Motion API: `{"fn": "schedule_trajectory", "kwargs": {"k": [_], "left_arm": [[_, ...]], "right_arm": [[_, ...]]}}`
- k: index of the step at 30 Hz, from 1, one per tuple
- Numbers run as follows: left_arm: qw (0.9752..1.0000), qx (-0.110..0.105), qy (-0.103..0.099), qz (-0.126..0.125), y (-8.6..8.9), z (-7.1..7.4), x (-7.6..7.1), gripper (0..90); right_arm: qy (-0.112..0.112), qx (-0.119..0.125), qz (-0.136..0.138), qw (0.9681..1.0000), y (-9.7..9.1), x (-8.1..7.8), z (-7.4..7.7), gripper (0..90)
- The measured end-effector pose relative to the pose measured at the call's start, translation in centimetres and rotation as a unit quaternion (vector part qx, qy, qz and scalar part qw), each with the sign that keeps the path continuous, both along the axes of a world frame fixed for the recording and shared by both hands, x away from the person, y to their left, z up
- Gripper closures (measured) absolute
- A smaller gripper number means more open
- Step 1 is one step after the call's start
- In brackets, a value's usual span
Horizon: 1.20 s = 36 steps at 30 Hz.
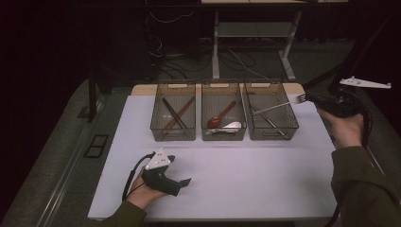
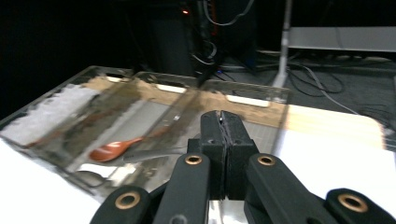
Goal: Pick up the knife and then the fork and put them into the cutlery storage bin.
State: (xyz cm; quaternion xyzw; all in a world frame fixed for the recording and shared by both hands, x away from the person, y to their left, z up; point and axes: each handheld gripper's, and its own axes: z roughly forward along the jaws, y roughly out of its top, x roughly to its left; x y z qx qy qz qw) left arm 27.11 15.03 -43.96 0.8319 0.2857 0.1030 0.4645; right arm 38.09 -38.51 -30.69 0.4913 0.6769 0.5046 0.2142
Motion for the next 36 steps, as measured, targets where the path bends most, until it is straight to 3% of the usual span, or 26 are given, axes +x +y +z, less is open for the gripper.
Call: {"fn": "schedule_trajectory", "kwargs": {"k": [7, 17, 23, 28, 36], "left_arm": [[1.0000, -0.001, 0.002, -0.004, -0.1, -0.1, 0.0, 0.0], [0.9999, 0.006, 0.006, -0.012, -0.3, -0.2, 0.0, 0.0], [0.9998, 0.008, 0.010, -0.014, -0.4, -0.3, 0.0, 0.0], [0.9997, 0.011, 0.013, -0.018, -0.6, -0.5, 0.0, 0.0], [0.9996, 0.011, 0.015, -0.020, -0.8, -0.5, 0.1, 0.0]], "right_arm": [[0.028, -0.029, -0.019, 0.9990, -0.3, 1.4, -1.4, 88.4], [0.069, -0.069, -0.005, 0.9952, 1.2, 3.0, -3.6, 88.3], [0.091, -0.072, 0.005, 0.9932, 1.4, 3.8, -4.4, 88.3], [0.107, -0.048, 0.002, 0.9930, 1.0, 4.6, -5.2, 88.0], [0.108, -0.047, -0.018, 0.9929, 0.6, 6.1, -6.6, 85.8]]}}
